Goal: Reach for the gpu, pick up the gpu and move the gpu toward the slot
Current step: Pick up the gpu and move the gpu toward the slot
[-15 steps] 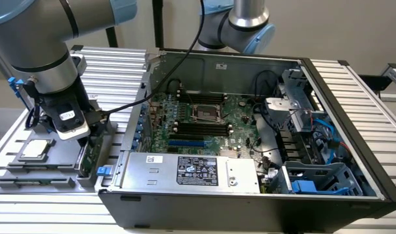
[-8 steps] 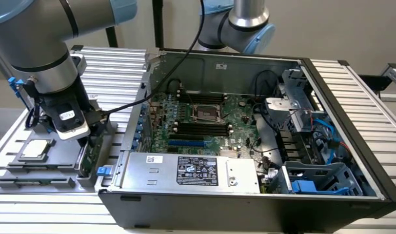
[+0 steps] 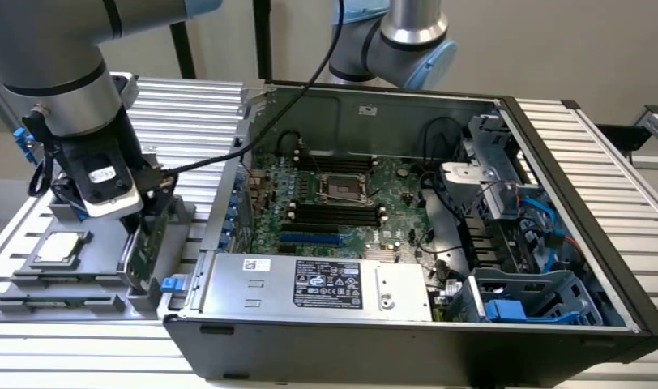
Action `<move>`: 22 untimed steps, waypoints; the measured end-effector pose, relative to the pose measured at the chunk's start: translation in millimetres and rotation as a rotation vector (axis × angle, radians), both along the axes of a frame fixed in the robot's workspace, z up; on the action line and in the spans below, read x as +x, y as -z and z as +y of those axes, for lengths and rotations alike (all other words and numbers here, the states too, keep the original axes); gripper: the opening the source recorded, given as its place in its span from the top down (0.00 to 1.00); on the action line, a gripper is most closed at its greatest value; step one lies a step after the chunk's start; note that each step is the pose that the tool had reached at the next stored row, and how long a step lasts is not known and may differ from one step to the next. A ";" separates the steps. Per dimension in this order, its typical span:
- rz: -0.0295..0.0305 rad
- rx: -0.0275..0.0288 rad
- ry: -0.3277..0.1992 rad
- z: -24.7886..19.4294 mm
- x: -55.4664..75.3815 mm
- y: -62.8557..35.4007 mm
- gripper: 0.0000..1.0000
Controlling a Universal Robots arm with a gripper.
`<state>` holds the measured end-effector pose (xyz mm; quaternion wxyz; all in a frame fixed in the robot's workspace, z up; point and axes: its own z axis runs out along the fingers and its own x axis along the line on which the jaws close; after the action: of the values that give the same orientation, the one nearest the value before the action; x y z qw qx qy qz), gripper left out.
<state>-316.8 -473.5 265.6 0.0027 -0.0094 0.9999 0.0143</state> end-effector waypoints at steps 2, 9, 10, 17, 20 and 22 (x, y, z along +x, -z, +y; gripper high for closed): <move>0.0003 0.0001 0.000 0.0 0.0 -9.0 0.73; 0.0010 0.0002 0.000 0.0 1.1 -40.8 0.73; 0.0009 0.0003 0.000 0.0 1.5 -45.4 0.73; 0.0018 0.0000 0.000 0.0 8.3 -77.2 0.73; 0.0028 0.0001 0.000 -0.1 16.2 -90.8 0.73; 0.0038 0.0007 0.000 -0.2 24.1 -100.0 0.73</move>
<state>-292.7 -473.7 365.5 0.0008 -0.0095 0.9998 0.0147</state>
